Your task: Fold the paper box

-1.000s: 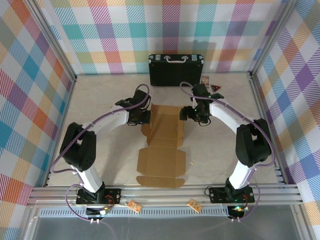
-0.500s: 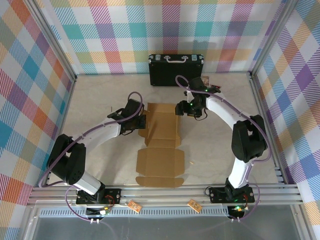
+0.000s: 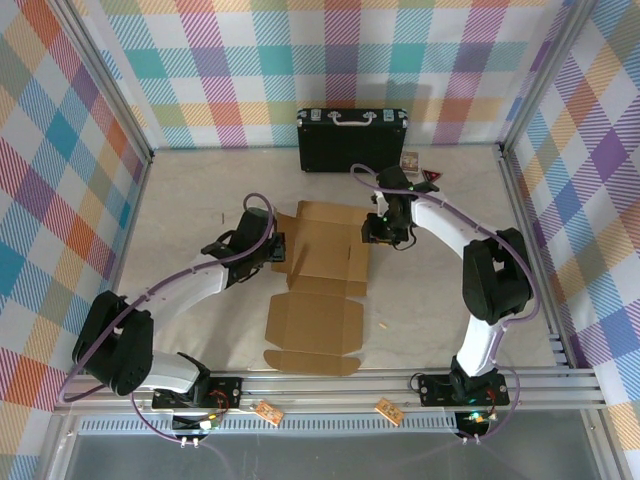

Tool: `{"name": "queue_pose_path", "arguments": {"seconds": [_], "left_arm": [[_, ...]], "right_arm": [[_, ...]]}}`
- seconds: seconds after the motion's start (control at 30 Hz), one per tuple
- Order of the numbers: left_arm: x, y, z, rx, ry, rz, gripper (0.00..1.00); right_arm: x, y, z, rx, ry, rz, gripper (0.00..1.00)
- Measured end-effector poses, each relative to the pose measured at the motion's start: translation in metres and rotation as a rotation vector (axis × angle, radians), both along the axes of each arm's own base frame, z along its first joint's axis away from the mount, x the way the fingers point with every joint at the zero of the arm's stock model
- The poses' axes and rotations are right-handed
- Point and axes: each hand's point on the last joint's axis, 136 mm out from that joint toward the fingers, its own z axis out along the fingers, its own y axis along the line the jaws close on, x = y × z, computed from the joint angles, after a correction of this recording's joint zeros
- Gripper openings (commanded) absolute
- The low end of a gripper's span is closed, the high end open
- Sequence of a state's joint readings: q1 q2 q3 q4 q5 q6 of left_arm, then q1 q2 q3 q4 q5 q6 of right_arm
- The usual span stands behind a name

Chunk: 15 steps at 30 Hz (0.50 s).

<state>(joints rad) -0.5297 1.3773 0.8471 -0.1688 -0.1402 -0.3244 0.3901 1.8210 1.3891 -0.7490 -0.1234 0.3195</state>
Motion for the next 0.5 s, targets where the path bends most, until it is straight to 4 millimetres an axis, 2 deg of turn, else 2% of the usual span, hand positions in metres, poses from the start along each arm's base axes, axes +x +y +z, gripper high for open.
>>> {"name": "queue_pose_path", "arguments": {"seconds": [0.2,0.5], "left_arm": [[-0.004,0.004,-0.001,-0.01,-0.027,0.006,0.0],[-0.008,0.007,0.0,-0.027,-0.067,0.005,0.0]], "right_arm": [[0.011,-0.015,-0.002,0.025,0.003,-0.031,0.28],[0.018,-0.011,-0.016,0.107,0.031,-0.03,0.26]]}}
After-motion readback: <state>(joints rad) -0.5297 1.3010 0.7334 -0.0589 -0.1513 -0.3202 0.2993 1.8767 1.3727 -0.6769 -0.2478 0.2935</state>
